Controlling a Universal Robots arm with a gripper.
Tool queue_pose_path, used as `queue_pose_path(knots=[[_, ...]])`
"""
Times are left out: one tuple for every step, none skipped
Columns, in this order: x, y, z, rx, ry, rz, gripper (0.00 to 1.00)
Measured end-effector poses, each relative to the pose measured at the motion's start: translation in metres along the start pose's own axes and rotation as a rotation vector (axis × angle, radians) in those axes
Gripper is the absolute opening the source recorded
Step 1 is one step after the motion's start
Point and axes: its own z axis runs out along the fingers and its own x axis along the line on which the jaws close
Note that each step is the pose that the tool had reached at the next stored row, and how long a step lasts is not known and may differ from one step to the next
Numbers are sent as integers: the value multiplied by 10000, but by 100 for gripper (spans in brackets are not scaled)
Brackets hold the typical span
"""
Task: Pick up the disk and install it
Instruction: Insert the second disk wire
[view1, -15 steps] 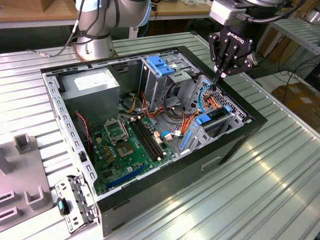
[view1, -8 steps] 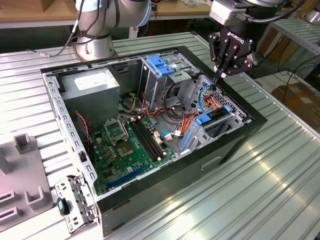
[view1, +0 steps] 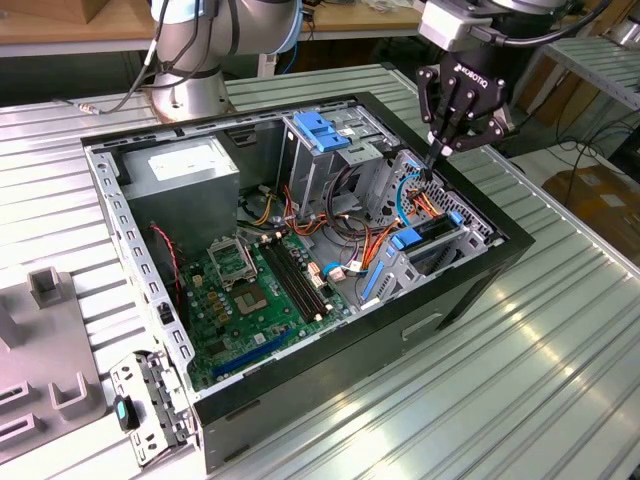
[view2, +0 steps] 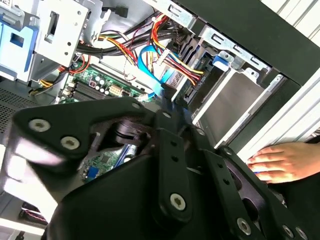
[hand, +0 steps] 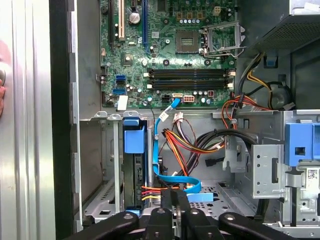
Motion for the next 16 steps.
queue_pose_path(knots=[[0,0,3,0,0,0,23],[0,0,4,0,0,0,30],[0,0,5,0,1,0,30],[0,0,5,0,0,1,30],[0,0,6,0,0,0,30],[0,0,6,0,0,0,30],[0,0,7,0,0,0,30],[0,0,7,0,0,0,30],[0,0,7,0,0,0,30],[0,0,7,0,0,0,30],[0,0,8,0,0,0,30],[0,0,8,0,1,0,30],[0,0,9,0,2,0,30],[0,0,9,0,2,0,30],[0,0,9,1,4,0,30],[0,0,10,0,7,0,30]])
